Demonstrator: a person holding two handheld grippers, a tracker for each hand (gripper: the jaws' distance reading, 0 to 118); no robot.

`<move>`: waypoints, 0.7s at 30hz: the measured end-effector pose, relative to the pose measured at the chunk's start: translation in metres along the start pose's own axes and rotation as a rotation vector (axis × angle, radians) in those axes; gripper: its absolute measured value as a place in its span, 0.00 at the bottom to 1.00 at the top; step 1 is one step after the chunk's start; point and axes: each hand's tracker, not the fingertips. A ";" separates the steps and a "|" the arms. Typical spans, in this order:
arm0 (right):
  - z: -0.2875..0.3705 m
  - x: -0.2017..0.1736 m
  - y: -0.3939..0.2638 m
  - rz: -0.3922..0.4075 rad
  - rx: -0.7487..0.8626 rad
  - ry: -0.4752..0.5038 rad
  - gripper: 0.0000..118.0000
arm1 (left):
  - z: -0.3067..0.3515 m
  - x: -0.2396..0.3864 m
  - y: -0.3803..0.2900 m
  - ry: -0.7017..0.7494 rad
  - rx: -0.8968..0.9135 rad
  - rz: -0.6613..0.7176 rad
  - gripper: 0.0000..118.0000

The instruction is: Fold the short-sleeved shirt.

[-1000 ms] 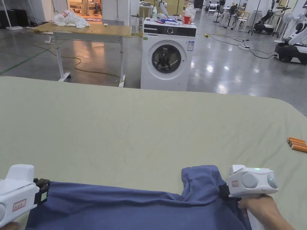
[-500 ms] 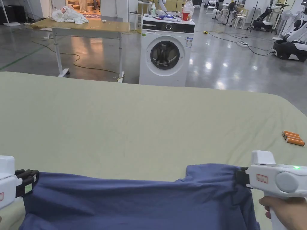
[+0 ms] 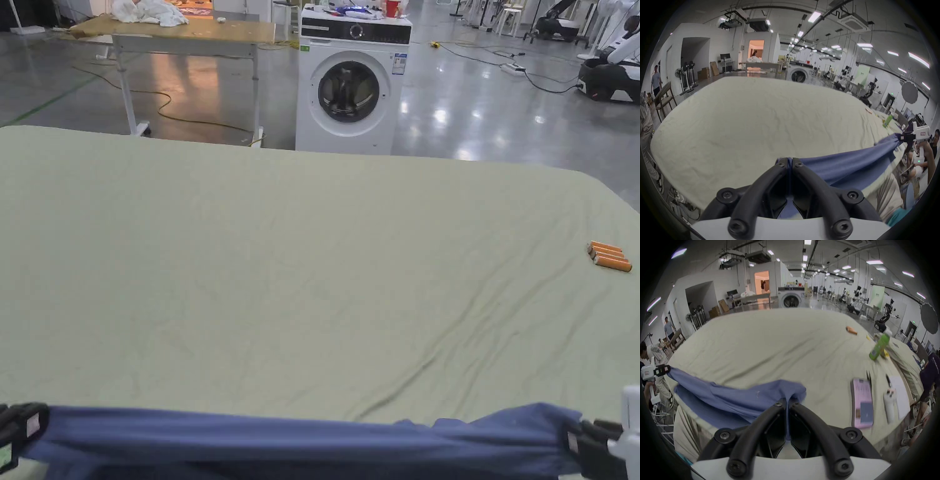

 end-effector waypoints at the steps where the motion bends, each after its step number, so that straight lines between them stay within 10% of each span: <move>1: -0.010 0.008 -0.014 -0.007 -0.025 -0.001 0.01 | -0.001 0.000 -0.009 0.004 -0.037 -0.008 0.00; 14: -0.055 -0.002 -0.066 0.011 -0.108 -0.045 0.05 | -0.065 0.010 -0.051 0.115 -0.178 -0.043 0.03; 18: -0.035 -0.016 -0.054 0.092 -0.101 -0.205 0.48 | -0.068 0.013 -0.031 0.120 -0.143 -0.025 0.23; 21: -0.008 -0.031 -0.036 0.118 0.012 -0.230 0.55 | -0.072 0.022 -0.009 0.137 -0.057 -0.044 0.55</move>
